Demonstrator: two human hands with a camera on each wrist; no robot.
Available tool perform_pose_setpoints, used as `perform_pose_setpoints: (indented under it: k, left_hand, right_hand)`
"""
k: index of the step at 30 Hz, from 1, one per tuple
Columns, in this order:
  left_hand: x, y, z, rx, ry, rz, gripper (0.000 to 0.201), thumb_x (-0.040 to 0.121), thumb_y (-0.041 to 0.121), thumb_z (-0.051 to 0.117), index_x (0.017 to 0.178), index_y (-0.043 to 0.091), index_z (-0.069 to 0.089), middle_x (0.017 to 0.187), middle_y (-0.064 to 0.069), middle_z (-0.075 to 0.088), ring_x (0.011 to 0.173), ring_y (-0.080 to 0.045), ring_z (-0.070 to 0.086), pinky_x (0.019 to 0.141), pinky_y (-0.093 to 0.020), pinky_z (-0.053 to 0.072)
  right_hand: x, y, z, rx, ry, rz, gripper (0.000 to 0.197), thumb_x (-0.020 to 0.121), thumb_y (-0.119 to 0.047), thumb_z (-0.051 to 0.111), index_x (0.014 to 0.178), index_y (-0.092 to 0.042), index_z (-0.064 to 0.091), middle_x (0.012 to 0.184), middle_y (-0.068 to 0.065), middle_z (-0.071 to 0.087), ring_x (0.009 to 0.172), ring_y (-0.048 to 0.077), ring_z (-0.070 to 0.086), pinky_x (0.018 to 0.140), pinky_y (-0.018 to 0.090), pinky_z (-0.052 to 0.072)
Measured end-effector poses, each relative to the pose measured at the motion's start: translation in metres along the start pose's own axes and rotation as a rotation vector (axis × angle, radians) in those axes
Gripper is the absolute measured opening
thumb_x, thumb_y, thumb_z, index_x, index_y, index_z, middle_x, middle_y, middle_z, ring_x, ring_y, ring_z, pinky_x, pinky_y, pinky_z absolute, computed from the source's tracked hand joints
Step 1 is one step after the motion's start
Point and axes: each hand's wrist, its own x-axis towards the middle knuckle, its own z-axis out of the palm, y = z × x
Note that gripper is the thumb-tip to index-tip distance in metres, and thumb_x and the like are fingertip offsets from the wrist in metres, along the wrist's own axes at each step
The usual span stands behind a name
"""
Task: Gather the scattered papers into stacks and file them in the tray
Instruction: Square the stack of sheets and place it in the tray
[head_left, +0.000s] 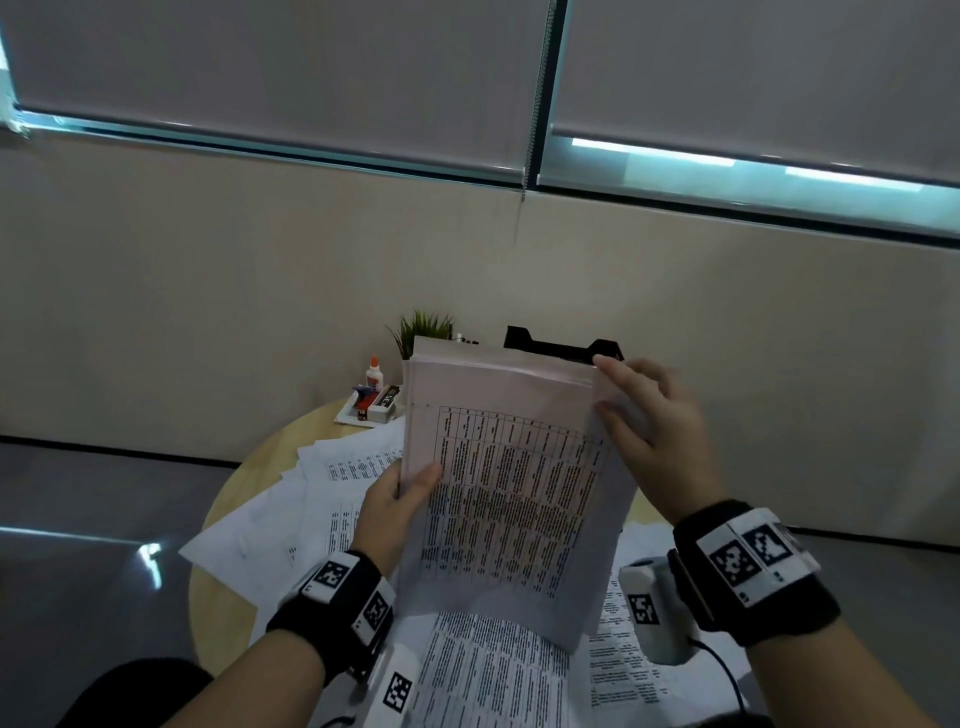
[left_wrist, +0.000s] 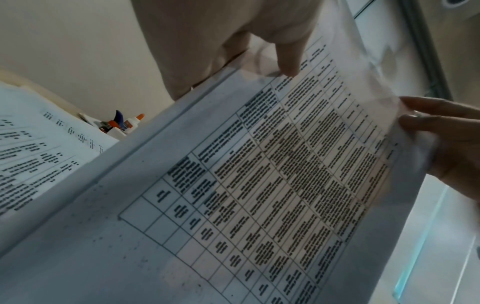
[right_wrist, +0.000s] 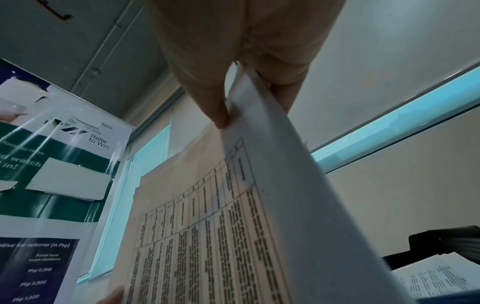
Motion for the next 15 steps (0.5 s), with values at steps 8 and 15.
perform_pose_setpoints:
  k: [8, 15]
  left_hand:
    - [0.004, 0.007, 0.002, -0.043, -0.032, -0.001, 0.023, 0.090, 0.023, 0.057, 0.112, 0.019, 0.061, 0.102, 0.005, 0.070, 0.089, 0.001, 0.067, 0.064, -0.007, 0.049]
    - [0.005, 0.007, 0.003, -0.045, -0.021, -0.001, 0.020, 0.091, 0.024, 0.057, 0.108, 0.016, 0.065, 0.097, 0.004, 0.073, 0.085, 0.000, 0.069, 0.065, -0.009, 0.051]
  right_hand:
    - [0.009, -0.012, -0.008, -0.094, -0.109, -0.044, 0.036, 0.093, -0.008, 0.056, 0.125, -0.021, 0.063, 0.123, 0.000, 0.049, 0.094, 0.013, 0.053, 0.077, 0.014, 0.037]
    - [0.010, -0.016, -0.016, -0.048, -0.149, 0.042, 0.053, 0.088, -0.017, 0.066, 0.137, -0.023, 0.049, 0.125, 0.000, 0.053, 0.110, 0.017, 0.055, 0.090, 0.029, 0.044]
